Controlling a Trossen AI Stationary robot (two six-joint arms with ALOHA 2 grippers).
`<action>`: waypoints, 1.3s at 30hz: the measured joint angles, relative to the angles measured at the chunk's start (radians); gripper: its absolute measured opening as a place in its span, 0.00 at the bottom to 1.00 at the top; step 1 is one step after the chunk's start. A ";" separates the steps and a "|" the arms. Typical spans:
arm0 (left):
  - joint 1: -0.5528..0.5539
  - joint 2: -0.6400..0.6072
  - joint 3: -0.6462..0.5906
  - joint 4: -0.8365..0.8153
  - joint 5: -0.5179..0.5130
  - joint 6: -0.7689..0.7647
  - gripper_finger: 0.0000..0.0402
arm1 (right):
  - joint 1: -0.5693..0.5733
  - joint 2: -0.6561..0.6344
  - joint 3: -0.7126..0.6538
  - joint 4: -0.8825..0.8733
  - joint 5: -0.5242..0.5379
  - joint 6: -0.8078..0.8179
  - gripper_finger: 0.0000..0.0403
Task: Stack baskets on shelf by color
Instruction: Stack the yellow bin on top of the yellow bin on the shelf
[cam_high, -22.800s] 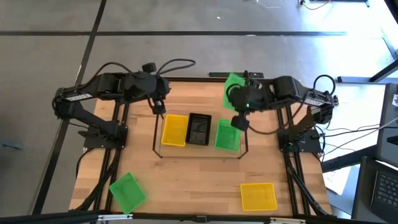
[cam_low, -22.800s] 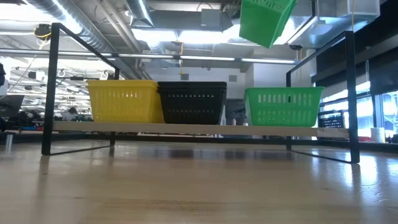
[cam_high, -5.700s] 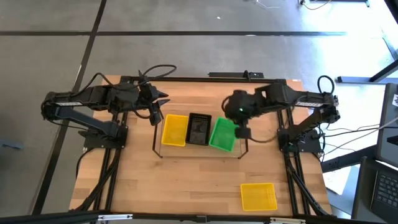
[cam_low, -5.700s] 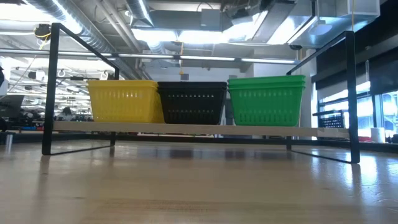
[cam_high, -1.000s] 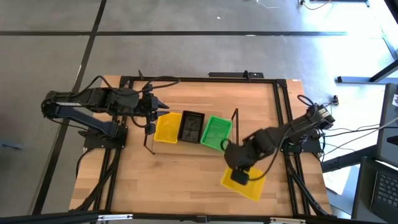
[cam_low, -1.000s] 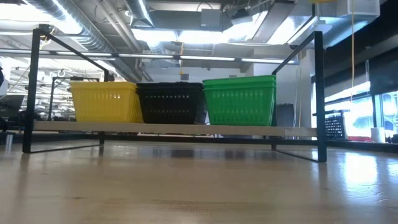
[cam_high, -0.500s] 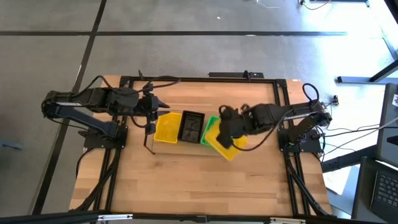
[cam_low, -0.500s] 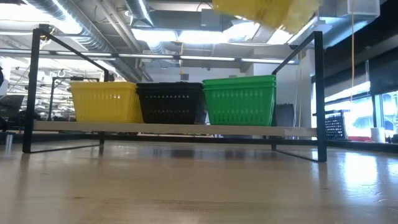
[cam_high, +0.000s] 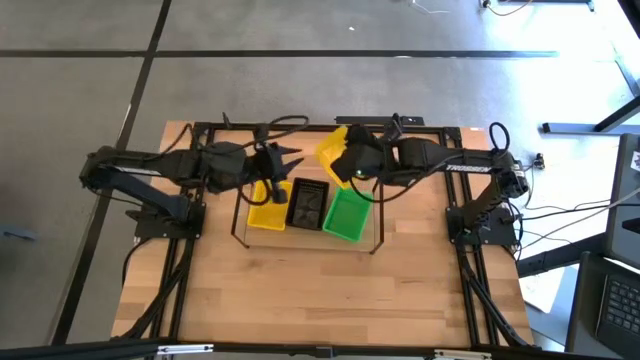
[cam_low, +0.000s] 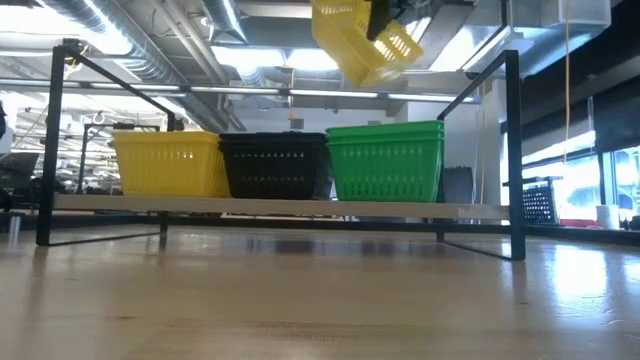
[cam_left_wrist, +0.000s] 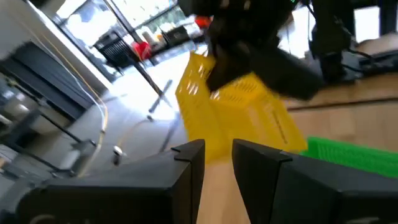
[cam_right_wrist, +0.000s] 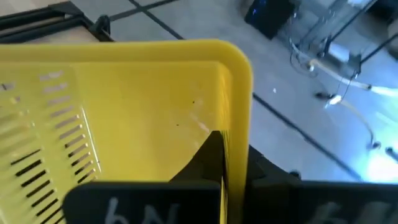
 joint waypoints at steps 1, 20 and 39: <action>0.000 0.015 0.001 0.042 -0.009 0.026 0.19 | -0.006 0.000 0.000 0.025 0.001 -0.037 0.00; 0.083 0.143 -0.001 0.282 -0.034 0.104 0.19 | -0.024 0.000 0.000 0.146 0.016 -0.280 0.00; 0.087 0.182 0.002 0.277 -0.070 0.100 0.19 | -0.030 0.001 -0.001 0.169 0.022 -0.300 0.00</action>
